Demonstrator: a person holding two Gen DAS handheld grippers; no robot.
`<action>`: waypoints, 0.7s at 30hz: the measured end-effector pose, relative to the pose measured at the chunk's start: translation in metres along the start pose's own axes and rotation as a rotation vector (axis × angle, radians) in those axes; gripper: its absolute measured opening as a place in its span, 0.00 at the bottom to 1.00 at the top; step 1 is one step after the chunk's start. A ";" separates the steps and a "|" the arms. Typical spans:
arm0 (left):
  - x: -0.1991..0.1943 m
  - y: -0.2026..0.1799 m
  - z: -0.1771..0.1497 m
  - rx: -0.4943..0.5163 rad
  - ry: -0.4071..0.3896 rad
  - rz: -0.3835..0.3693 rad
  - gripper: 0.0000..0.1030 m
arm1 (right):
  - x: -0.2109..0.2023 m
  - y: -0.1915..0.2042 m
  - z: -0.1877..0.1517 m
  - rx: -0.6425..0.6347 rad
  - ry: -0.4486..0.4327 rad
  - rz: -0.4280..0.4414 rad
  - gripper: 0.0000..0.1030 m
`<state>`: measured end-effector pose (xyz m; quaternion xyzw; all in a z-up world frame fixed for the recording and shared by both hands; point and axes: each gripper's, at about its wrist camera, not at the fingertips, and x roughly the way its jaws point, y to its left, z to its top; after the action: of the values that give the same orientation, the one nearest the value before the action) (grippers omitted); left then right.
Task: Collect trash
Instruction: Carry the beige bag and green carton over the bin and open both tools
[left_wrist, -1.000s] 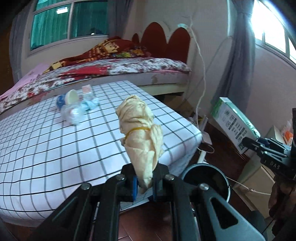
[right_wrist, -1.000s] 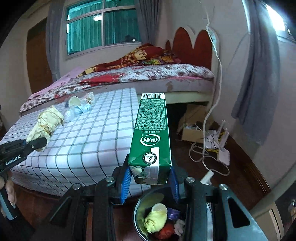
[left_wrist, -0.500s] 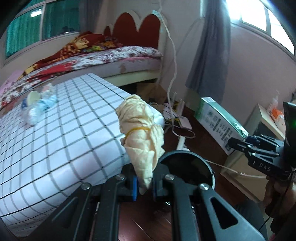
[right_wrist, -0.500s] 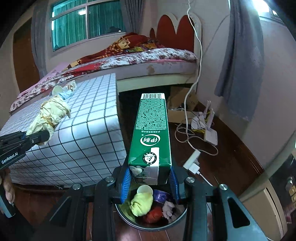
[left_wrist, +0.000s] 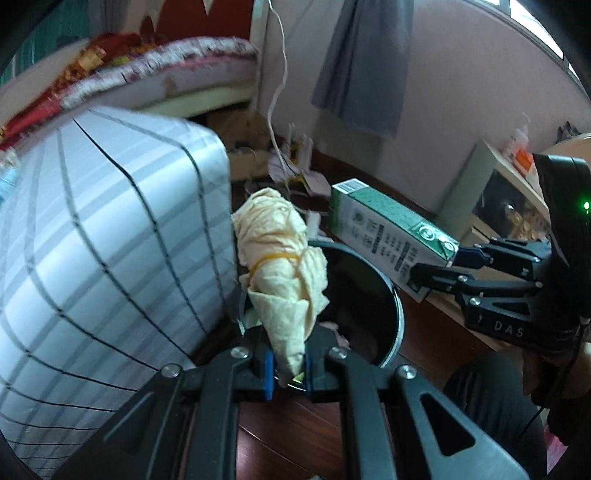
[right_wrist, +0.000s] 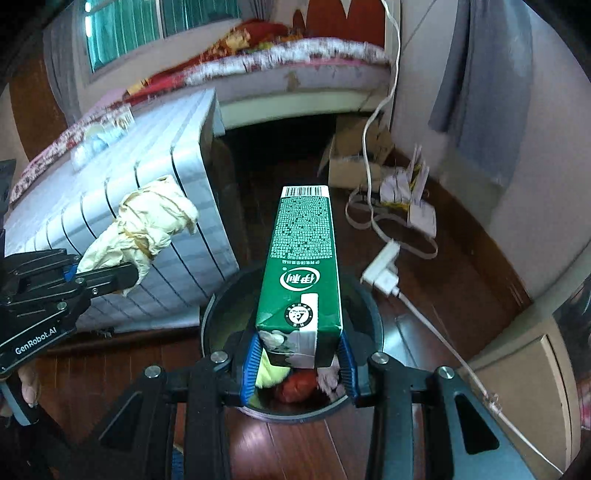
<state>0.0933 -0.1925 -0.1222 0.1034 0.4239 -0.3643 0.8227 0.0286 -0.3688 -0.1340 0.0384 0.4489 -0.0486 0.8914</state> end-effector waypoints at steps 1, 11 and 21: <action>0.011 -0.002 -0.002 0.001 0.034 -0.027 0.12 | 0.007 -0.002 -0.001 -0.002 0.035 0.001 0.38; 0.053 -0.006 -0.011 -0.050 0.156 -0.083 0.12 | 0.047 -0.012 -0.003 -0.041 0.166 0.010 0.38; 0.070 0.008 -0.017 -0.153 0.170 -0.059 0.85 | 0.091 -0.019 -0.014 -0.085 0.254 -0.019 0.86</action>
<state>0.1145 -0.2143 -0.1883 0.0580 0.5215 -0.3450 0.7783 0.0685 -0.3910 -0.2158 0.0019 0.5600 -0.0327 0.8278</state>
